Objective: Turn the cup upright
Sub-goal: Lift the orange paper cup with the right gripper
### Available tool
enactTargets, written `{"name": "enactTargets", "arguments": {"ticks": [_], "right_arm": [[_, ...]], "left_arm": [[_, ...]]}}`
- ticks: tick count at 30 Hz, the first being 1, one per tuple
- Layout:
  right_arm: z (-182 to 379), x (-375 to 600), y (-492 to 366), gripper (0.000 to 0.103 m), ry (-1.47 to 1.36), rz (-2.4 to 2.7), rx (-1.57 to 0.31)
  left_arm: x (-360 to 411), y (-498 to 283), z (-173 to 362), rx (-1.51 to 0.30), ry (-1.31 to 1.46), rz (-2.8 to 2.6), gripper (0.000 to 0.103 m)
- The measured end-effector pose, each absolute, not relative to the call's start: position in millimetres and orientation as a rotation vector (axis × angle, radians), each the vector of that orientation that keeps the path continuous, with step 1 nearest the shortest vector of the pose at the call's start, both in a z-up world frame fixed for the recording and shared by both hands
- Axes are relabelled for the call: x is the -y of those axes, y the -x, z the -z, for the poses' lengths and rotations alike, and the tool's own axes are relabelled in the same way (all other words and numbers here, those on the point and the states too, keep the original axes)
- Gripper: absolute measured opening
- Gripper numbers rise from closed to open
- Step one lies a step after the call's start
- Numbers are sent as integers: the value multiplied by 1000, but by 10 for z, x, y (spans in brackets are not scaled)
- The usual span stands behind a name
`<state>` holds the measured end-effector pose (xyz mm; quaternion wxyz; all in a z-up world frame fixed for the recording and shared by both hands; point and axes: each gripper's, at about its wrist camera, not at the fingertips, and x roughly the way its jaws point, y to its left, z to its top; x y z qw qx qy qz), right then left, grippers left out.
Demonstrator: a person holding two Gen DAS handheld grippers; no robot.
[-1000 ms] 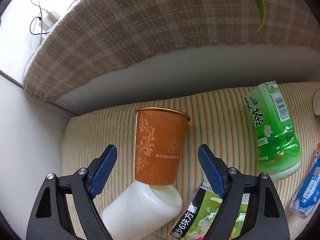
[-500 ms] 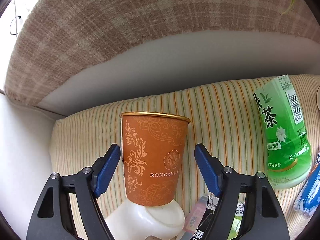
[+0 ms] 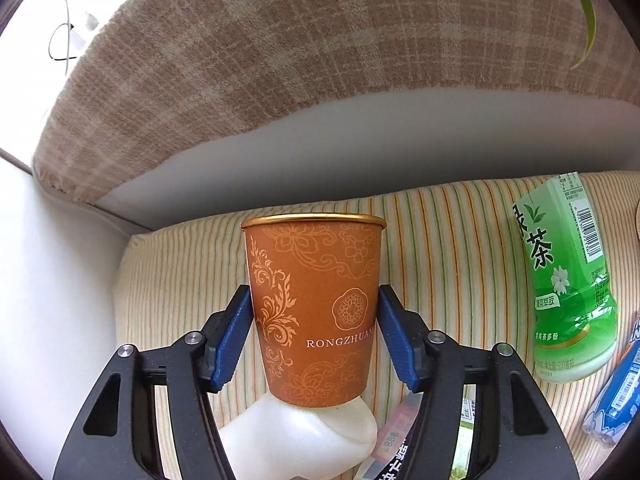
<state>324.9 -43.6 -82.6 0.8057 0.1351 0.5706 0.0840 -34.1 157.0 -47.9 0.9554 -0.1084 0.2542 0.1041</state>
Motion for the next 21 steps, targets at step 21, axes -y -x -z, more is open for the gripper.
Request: {"name": "enactTargets", "arguments": {"ticks": [21], "right_arm": [[58, 223, -2554, 61, -71, -296, -931]], "left_arm": [[-1299, 419, 344, -491, 177, -185, 103]]}}
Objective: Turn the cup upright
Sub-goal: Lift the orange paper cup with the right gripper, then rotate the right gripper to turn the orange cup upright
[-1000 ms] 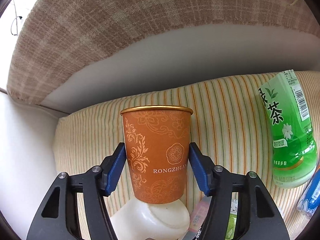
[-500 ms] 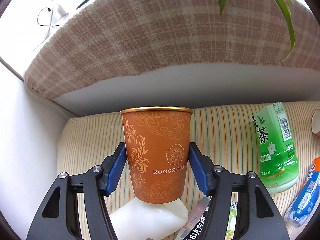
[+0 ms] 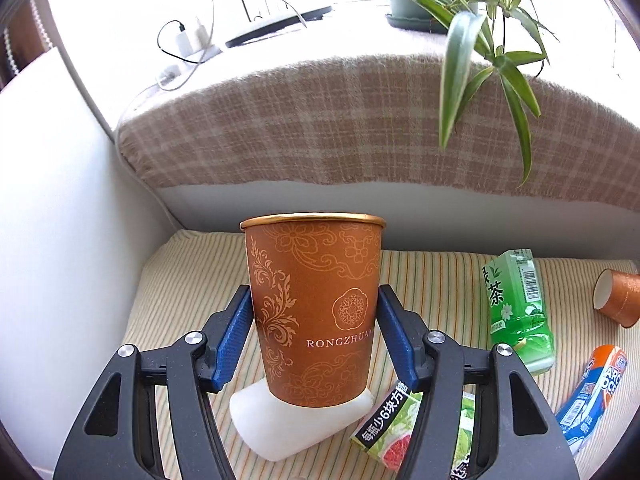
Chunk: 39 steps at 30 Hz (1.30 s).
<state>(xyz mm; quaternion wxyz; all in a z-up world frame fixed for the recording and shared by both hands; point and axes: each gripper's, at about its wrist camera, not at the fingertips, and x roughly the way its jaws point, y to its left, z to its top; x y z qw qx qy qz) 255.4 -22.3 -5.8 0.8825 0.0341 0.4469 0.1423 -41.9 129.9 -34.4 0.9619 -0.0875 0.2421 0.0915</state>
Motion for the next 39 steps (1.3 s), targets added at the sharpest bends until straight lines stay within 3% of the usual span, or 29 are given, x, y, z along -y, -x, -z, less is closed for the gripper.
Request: {"name": "enactTargets", "arguments": {"ticks": [21, 39], "right_arm": [[-204, 1027, -1344, 61, -113, -412, -762], [611, 1720, -865, 61, -223, -392, -976]], "left_arm": [[-858, 360, 270, -480, 140, -112, 103], [-540, 182, 396, -560, 166, -6, 103]]}}
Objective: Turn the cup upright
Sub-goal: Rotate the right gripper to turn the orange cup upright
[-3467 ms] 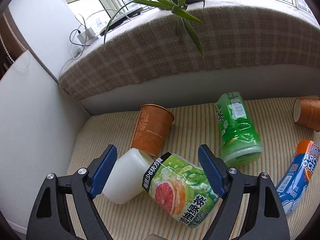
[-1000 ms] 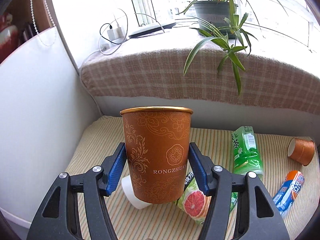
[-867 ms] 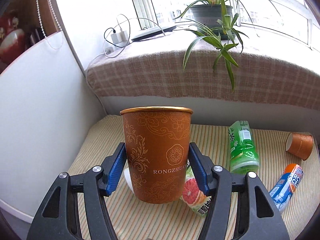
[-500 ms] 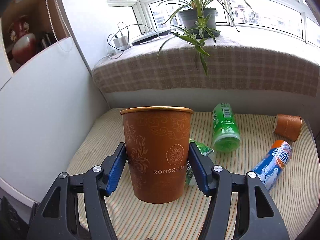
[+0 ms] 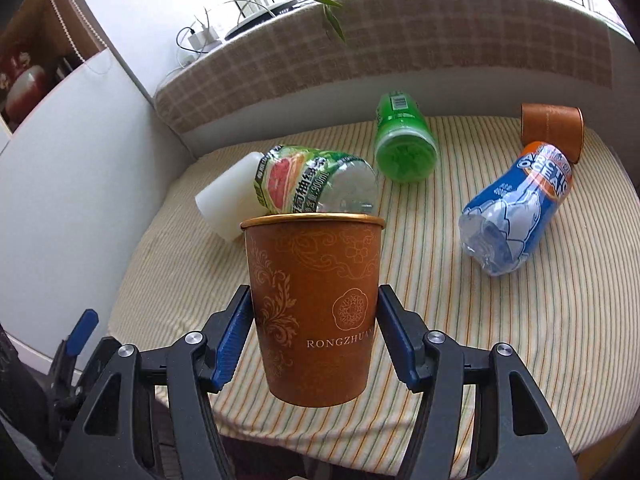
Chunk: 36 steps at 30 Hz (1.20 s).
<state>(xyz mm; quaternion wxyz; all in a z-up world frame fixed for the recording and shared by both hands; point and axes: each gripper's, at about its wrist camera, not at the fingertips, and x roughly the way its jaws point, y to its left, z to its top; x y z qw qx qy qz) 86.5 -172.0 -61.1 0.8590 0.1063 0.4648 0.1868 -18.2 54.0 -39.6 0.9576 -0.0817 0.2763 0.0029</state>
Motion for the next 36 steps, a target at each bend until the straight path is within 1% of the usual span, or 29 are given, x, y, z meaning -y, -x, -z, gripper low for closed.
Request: {"name": "enactTargets", "arguments": {"ticks": [8, 18, 20, 22, 26, 28, 36], "right_arm": [[896, 1864, -955, 61, -288, -369, -1064], [1124, 2029, -1131, 63, -362, -323, -1122], [1143, 2056, -1152, 64, -361, -321, -1112], [1142, 2083, -1142, 67, -353, -319, -1101], [1104, 2192, -1050, 67, -375, -352, -1072], [1065, 2270, -970, 70, -386, -362, -1046], [952, 2723, -484, 70, -357, -215, -917]], "left_arm": [[-476, 94, 460, -616, 200, 41, 103], [-415, -9, 564, -697, 240, 94, 103], [-391, -22, 573, -709, 247, 109, 103], [-364, -53, 583, -727, 259, 134, 103], [-319, -181, 598, -779, 318, 200, 103], [-278, -261, 606, -799, 342, 226, 103], [12, -641, 740, -904, 387, 323, 103]]}}
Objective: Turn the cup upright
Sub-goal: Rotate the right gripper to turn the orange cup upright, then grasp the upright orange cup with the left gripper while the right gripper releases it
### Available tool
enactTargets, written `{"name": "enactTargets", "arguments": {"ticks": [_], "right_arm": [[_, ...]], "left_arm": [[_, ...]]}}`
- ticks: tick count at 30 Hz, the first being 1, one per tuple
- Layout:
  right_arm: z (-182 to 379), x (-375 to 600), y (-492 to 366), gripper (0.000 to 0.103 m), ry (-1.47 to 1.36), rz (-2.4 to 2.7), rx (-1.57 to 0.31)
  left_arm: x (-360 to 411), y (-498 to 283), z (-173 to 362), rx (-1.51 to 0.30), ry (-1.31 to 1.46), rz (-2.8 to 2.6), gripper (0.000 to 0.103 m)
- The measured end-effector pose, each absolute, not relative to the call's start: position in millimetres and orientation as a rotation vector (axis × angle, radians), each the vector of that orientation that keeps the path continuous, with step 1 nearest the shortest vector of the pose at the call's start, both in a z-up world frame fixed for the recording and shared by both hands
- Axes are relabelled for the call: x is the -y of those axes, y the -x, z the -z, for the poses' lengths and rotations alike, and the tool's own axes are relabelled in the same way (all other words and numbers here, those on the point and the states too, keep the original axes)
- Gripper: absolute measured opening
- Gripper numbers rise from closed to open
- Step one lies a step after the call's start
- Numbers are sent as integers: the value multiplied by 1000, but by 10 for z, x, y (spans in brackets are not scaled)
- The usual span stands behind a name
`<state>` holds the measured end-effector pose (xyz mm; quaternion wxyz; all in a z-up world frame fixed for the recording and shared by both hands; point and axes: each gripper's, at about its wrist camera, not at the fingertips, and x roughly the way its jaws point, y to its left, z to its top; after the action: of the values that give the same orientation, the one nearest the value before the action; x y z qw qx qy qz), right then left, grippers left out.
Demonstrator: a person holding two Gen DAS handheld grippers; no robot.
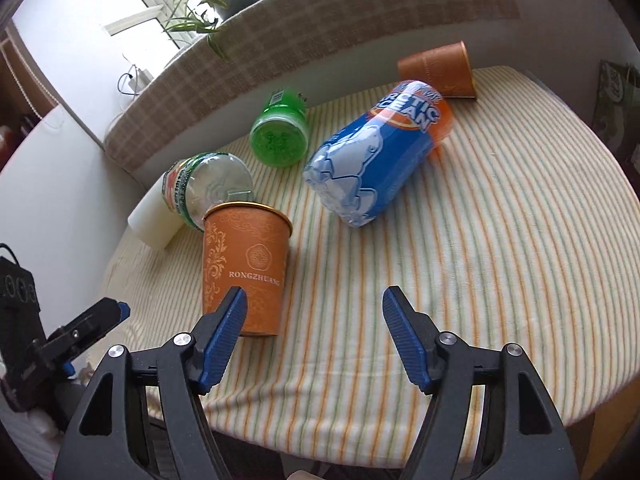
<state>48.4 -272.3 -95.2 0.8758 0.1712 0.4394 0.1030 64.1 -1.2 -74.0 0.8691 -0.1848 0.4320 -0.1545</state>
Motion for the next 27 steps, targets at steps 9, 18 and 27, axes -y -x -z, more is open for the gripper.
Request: {"name": "enactTargets", "arguments": {"ticks": [9, 18, 27], "right_arm": [[876, 3154, 0, 70, -396, -74, -841], [953, 3334, 184, 70, -422, -7, -825], [1034, 3372, 181, 70, -435, -23, -838]], "left_arm": [[255, -1130, 854, -1025, 513, 437, 102], [522, -1410, 966, -1120, 507, 481, 95], [669, -1541, 1160, -1195, 535, 487, 85]]}}
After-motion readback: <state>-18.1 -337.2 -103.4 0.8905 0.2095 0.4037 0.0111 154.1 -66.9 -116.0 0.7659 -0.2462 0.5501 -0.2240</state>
